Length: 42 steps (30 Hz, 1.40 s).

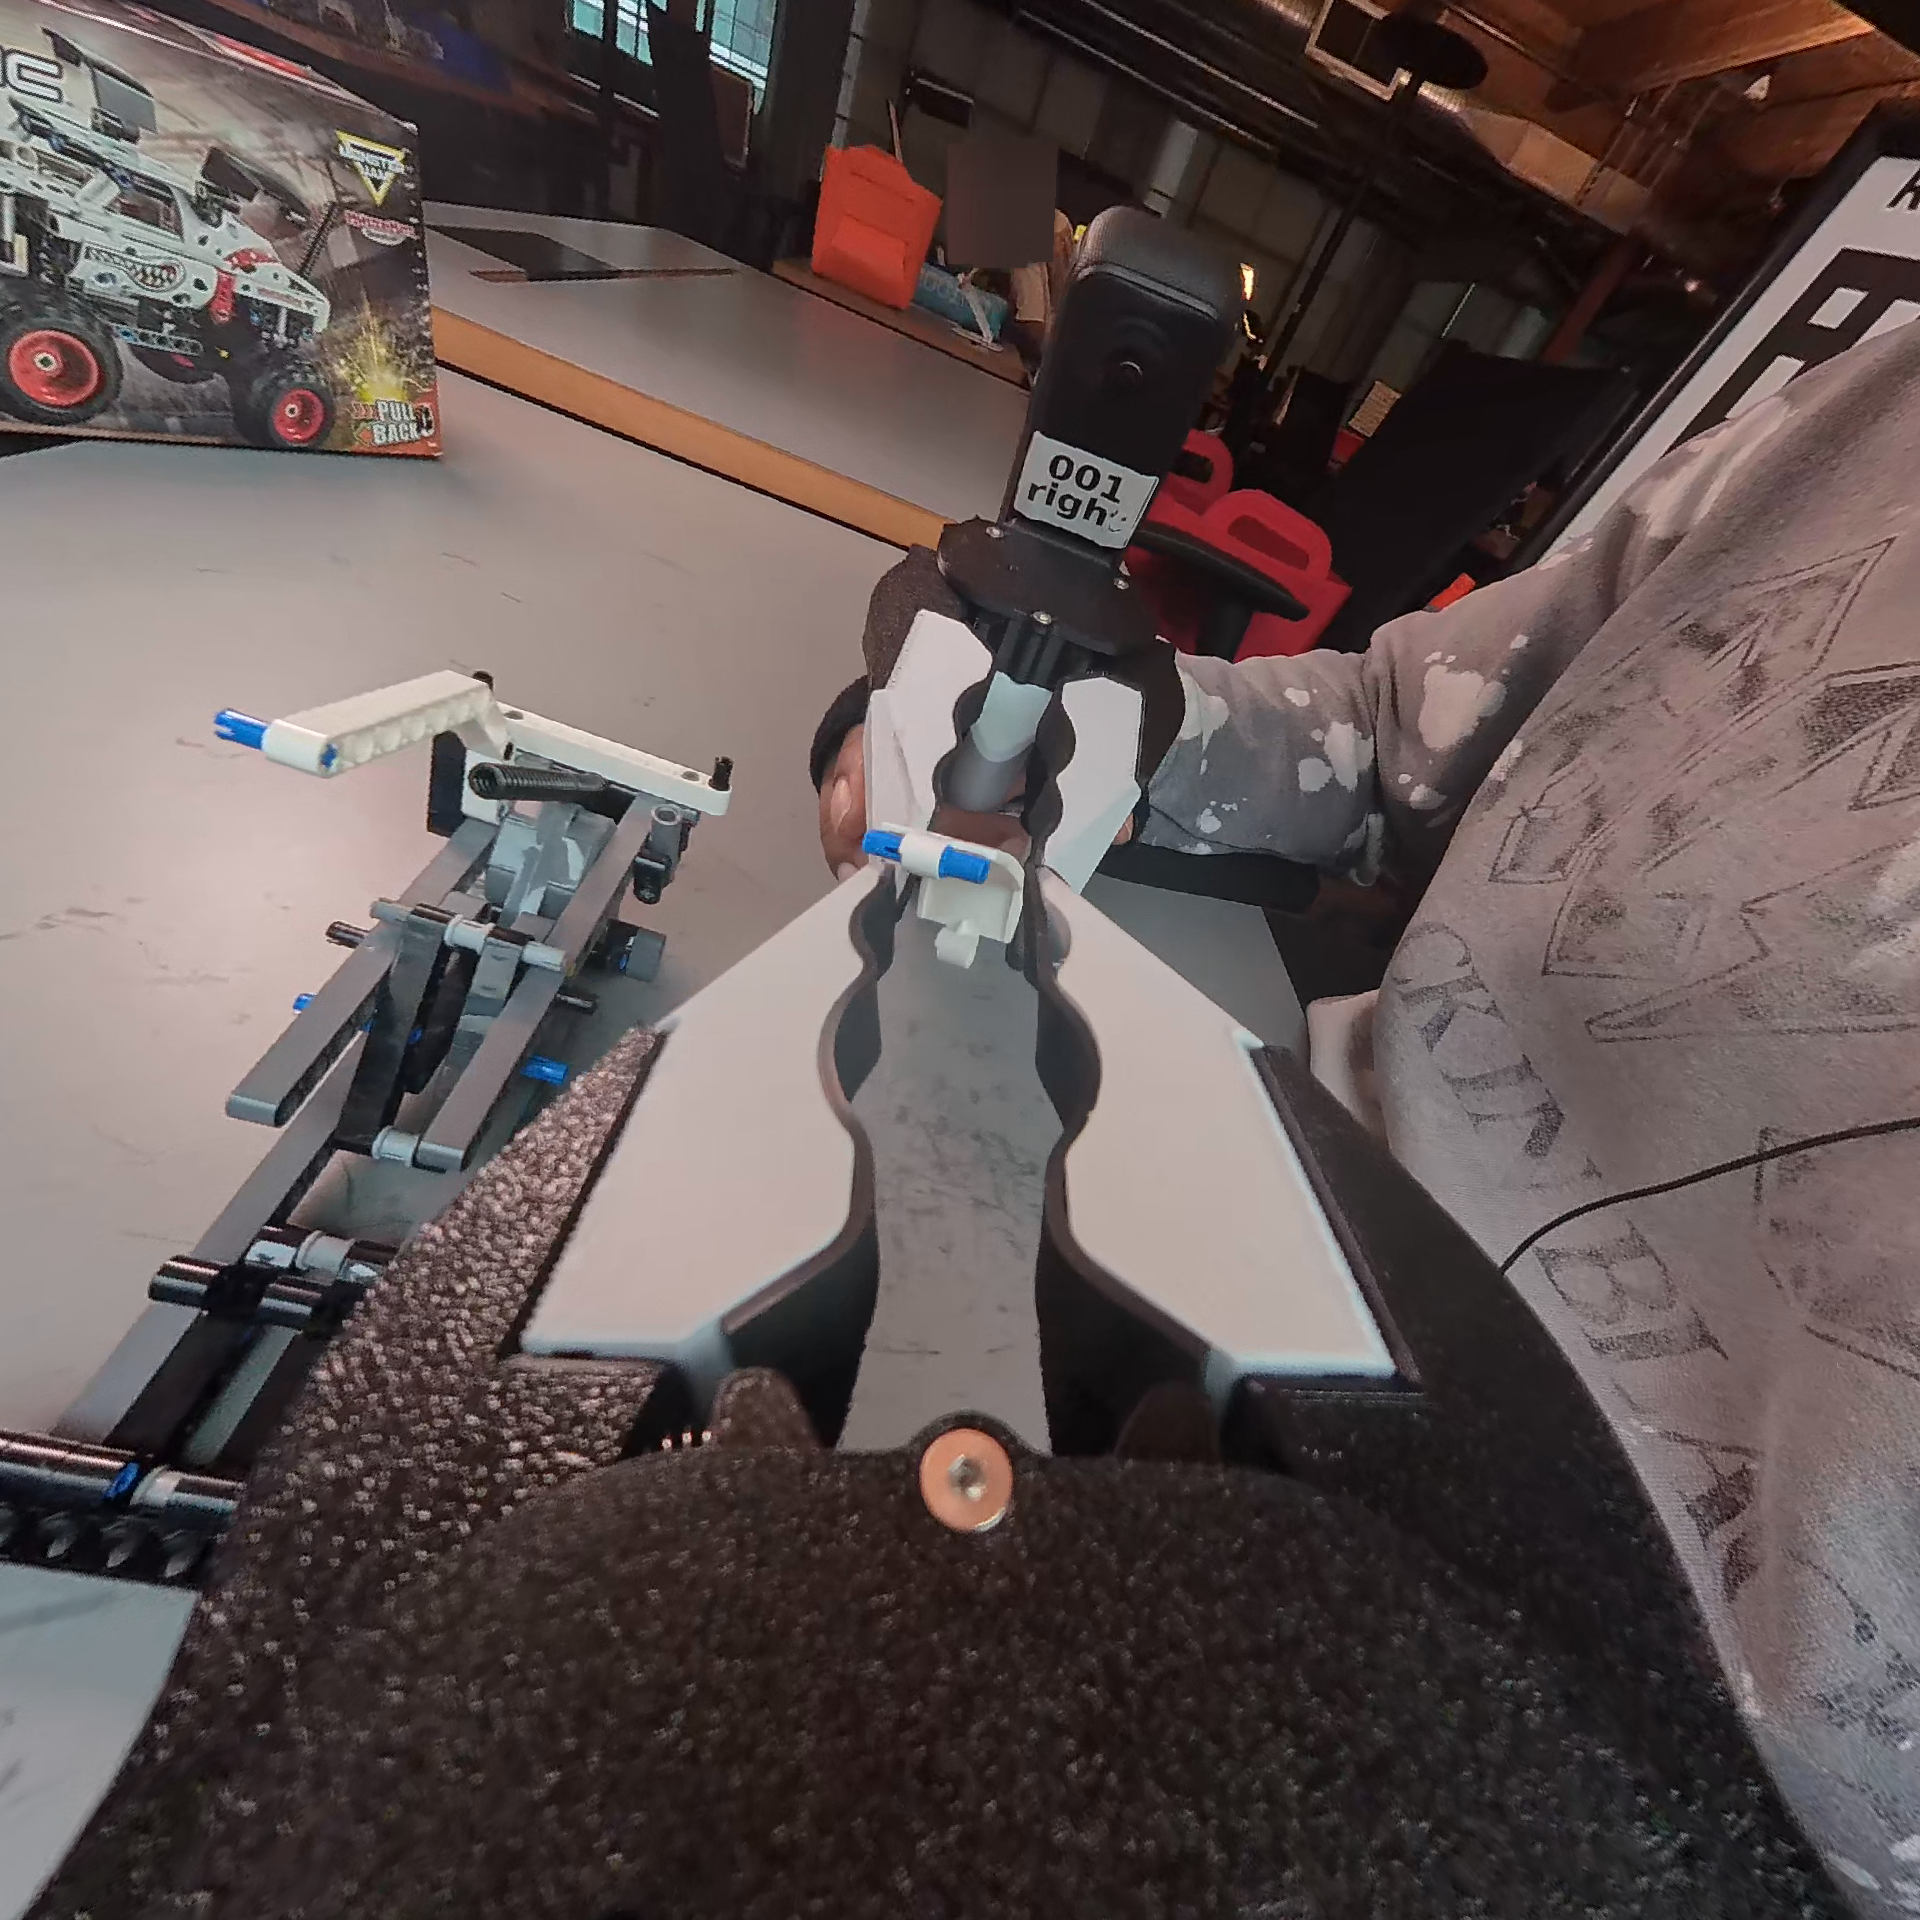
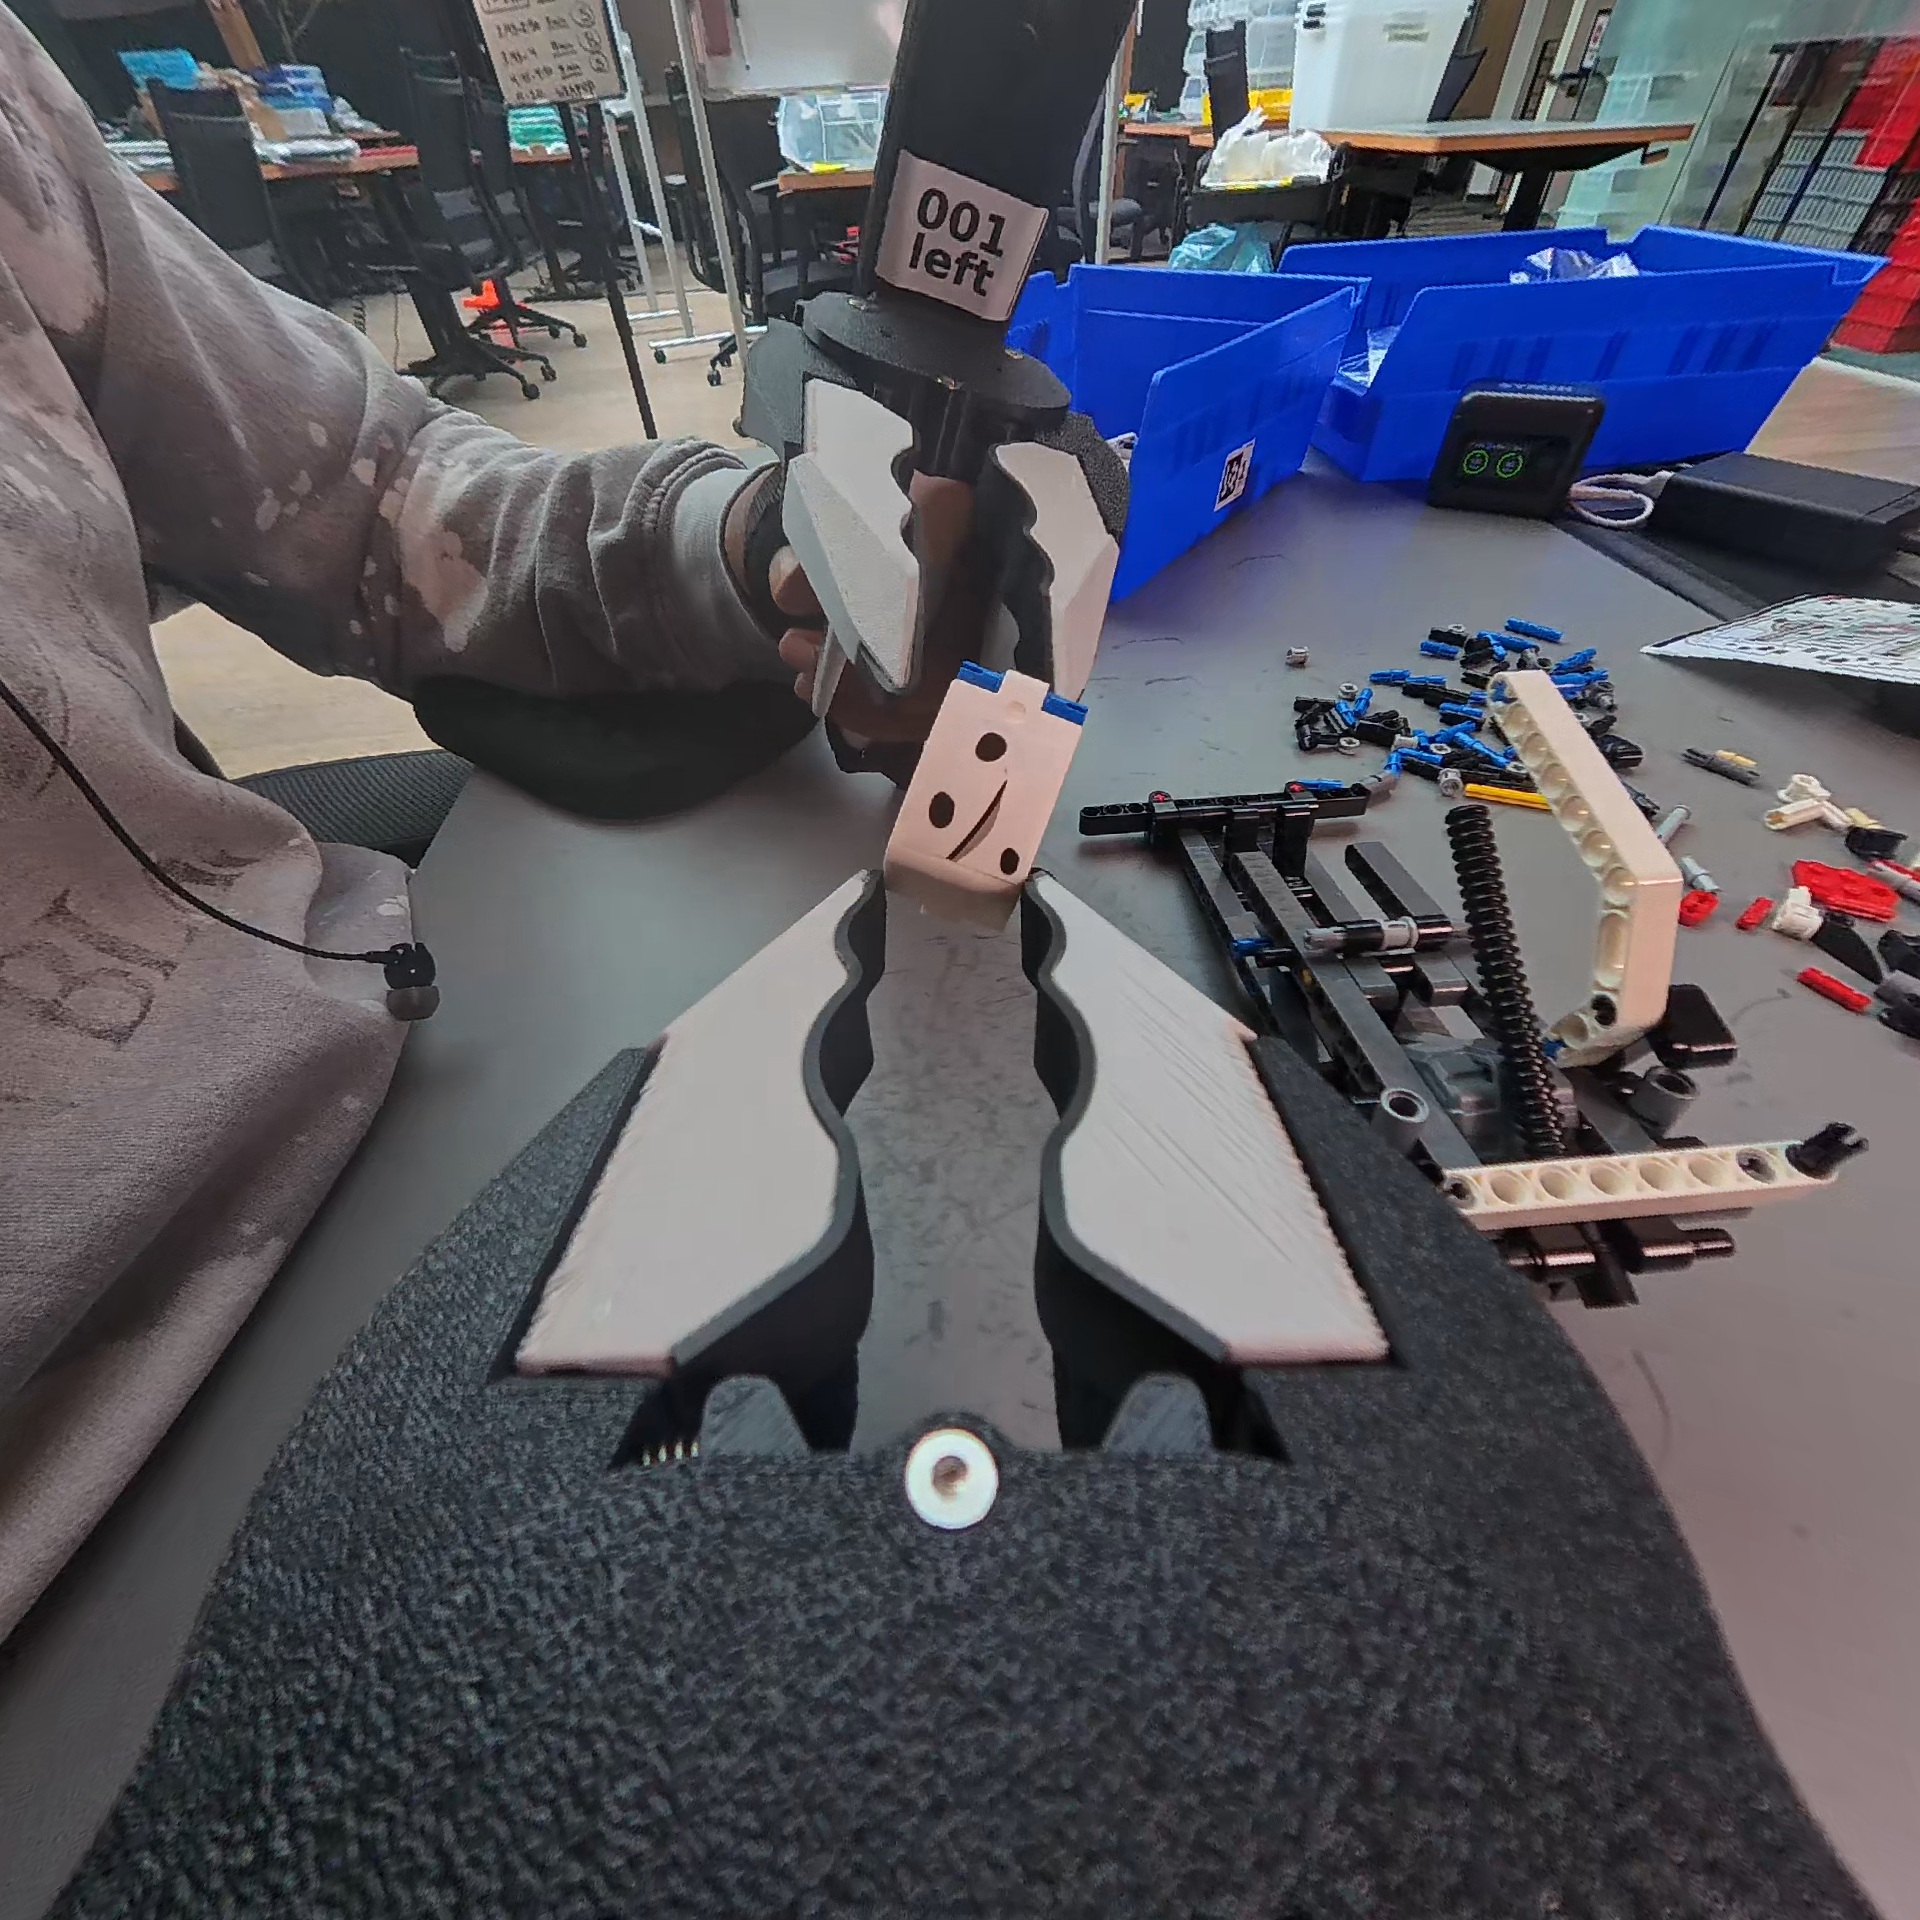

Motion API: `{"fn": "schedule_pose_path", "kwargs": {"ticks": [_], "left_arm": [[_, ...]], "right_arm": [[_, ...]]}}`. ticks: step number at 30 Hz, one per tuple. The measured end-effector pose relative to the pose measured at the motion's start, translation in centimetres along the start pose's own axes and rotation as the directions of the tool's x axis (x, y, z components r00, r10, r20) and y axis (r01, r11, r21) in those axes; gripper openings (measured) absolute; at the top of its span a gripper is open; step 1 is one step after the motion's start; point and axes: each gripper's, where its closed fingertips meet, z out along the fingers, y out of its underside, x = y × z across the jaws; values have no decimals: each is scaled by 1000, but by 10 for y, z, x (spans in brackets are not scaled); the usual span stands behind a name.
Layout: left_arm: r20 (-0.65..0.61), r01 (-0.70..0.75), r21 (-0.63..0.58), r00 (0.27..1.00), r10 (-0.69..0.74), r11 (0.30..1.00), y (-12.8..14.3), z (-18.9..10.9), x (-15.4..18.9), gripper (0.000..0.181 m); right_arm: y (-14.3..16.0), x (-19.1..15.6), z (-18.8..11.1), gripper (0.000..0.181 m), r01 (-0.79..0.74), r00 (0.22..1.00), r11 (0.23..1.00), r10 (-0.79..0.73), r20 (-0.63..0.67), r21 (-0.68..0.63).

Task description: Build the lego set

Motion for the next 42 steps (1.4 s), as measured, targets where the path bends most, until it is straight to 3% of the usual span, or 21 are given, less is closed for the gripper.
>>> {"fn": "schedule_pose_path", "kwargs": {"ticks": [14, 25, 29, 32, 34, 37, 42], "left_arm": [[33, 33, -18, 999, -33, 999, 4, 4, -4, 23], [101, 137, -43, 986, -132, 990, 11, 8, -16, 14], [84, 127, -25, 989, -124, 992, 7, 8, -15, 9], [121, 93, 1, 988, -93, 996, -1, 3, -22, 7], [137, 93, 35, 986, -97, 995, -9, -5, -27, 7], [185, 90, 79, 977, -103, 993, -16, -17, -42, 7], [260, 90, 142, 958, -125, 986, -18, -34, -60, 6]], "right_arm": [[5, 3, 4, 25, 68, 996, 997, -70, -48, -43], [18, 22, 5, 25, 340, 900, 916, -383, -208, -215], [10, 18, 0, 26, 296, 929, 942, -323, -182, -160], [-7, 22, -26, 38, 166, 979, 982, -175, -102, -94], [1, 43, -48, 59, 115, 986, 975, -135, -95, -190], [30, 92, -68, 77, 94, 975, 919, -163, -150, -382], [51, 108, -29, 88, -15, 997, 914, -16, -72, -405]]}}
